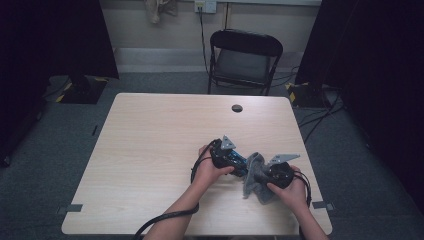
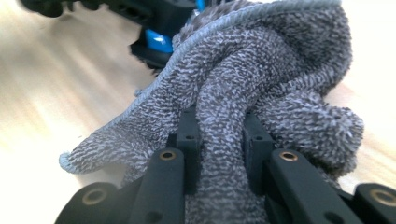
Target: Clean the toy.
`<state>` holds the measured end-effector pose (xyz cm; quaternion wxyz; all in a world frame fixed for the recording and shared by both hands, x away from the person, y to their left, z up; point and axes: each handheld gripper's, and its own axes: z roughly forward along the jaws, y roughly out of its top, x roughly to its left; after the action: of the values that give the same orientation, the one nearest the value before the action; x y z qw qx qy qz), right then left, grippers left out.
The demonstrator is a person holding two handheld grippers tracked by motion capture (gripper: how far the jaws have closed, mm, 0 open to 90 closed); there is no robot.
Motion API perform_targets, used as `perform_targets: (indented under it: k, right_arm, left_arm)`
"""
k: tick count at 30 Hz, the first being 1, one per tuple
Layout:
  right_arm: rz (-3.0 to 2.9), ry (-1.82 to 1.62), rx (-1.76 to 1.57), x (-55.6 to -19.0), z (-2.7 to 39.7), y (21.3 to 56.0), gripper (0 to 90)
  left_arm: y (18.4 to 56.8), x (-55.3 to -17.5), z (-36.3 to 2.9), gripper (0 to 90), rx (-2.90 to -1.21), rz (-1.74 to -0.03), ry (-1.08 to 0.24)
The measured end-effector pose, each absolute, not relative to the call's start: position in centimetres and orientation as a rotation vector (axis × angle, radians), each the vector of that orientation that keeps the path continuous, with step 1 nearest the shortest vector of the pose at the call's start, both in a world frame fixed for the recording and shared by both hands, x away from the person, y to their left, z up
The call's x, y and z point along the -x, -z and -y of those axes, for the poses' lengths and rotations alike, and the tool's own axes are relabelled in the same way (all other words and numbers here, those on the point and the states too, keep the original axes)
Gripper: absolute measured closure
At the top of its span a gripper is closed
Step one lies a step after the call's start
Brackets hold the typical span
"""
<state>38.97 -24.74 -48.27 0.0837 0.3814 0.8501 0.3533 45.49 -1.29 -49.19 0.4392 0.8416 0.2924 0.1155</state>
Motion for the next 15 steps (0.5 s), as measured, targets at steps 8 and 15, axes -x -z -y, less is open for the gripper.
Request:
perform_targets:
  k: [8, 15]
  right_arm:
    - [-2.585, -1.089, -1.109, -38.3, 24.5, 48.3, 74.4]
    - [-2.534, -1.117, -1.174, -38.5, 26.3, 47.8, 74.6]
  left_arm:
    - [49.2, -45.5, 1.3, 0.1, -2.090, -0.731, -0.289]
    - [49.2, -45.5, 1.3, 0.1, -2.089, -0.730, -0.286]
